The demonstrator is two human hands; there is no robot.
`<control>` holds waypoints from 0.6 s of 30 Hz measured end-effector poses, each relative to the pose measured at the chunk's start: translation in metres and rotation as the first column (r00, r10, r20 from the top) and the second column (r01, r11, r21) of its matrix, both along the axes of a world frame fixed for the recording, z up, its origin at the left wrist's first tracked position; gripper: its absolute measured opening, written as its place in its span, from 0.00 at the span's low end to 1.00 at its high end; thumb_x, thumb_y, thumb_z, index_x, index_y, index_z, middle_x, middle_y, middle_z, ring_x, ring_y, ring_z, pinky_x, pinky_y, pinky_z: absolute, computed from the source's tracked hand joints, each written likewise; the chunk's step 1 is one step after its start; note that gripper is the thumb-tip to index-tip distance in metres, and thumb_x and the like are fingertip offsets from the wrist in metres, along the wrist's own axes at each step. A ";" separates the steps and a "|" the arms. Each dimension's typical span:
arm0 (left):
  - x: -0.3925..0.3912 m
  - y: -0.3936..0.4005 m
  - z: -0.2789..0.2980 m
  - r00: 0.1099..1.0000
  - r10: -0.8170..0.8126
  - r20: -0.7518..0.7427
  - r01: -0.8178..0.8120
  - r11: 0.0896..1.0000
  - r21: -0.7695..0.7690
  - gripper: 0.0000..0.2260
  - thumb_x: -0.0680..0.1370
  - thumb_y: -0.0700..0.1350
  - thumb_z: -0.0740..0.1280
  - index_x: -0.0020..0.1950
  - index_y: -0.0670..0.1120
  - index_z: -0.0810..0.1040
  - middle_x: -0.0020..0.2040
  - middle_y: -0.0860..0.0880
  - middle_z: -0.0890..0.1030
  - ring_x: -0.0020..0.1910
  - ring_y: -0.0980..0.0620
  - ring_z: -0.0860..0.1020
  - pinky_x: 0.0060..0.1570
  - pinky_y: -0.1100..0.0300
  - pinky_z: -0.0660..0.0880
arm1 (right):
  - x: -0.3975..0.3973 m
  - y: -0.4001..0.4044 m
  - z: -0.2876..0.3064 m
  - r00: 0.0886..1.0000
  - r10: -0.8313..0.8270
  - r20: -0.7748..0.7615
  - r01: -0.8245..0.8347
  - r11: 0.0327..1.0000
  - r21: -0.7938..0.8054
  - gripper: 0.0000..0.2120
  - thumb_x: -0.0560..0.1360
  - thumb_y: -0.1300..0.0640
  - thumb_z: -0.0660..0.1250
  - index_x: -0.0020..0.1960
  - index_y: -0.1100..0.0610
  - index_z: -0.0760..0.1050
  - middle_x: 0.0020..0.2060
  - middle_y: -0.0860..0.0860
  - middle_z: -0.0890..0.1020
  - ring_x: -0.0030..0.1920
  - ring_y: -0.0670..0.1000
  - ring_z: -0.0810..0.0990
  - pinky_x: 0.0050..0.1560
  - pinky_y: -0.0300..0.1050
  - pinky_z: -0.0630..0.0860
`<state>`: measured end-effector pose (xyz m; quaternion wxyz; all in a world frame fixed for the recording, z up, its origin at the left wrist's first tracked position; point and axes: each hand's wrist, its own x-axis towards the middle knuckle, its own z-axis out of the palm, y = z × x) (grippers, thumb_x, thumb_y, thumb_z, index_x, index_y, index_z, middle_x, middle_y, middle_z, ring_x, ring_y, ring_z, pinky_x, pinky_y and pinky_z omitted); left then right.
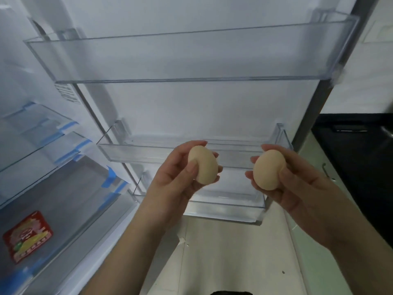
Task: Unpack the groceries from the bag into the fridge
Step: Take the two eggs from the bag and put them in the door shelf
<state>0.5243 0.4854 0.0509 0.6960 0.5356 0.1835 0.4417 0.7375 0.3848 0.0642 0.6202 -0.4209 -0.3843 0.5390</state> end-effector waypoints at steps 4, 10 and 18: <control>-0.015 0.041 0.025 0.971 0.132 -0.200 -0.084 0.969 0.232 0.13 0.75 0.51 0.69 0.59 0.55 0.80 0.57 0.43 0.81 0.55 0.40 0.81 0.57 0.42 0.78 | -0.004 0.015 0.024 0.970 -0.130 0.208 0.104 0.986 0.129 0.28 0.62 0.37 0.76 0.59 0.44 0.78 0.58 0.52 0.81 0.57 0.57 0.82 0.57 0.48 0.78; -0.039 0.107 0.059 0.835 0.341 -0.432 -0.092 0.861 0.501 0.11 0.78 0.46 0.70 0.59 0.54 0.78 0.54 0.56 0.81 0.49 0.60 0.81 0.47 0.68 0.76 | -0.012 0.043 0.045 0.771 -0.302 0.560 0.236 0.953 0.189 0.17 0.71 0.48 0.69 0.59 0.41 0.77 0.56 0.46 0.82 0.55 0.47 0.82 0.56 0.38 0.76; -0.036 0.150 0.053 0.535 0.463 -0.707 0.273 0.697 0.663 0.14 0.75 0.48 0.72 0.60 0.55 0.78 0.55 0.55 0.79 0.49 0.55 0.78 0.47 0.64 0.76 | -0.015 0.082 0.043 0.362 -0.184 0.914 0.291 0.953 0.077 0.16 0.75 0.53 0.69 0.61 0.42 0.75 0.53 0.41 0.79 0.49 0.40 0.79 0.46 0.26 0.71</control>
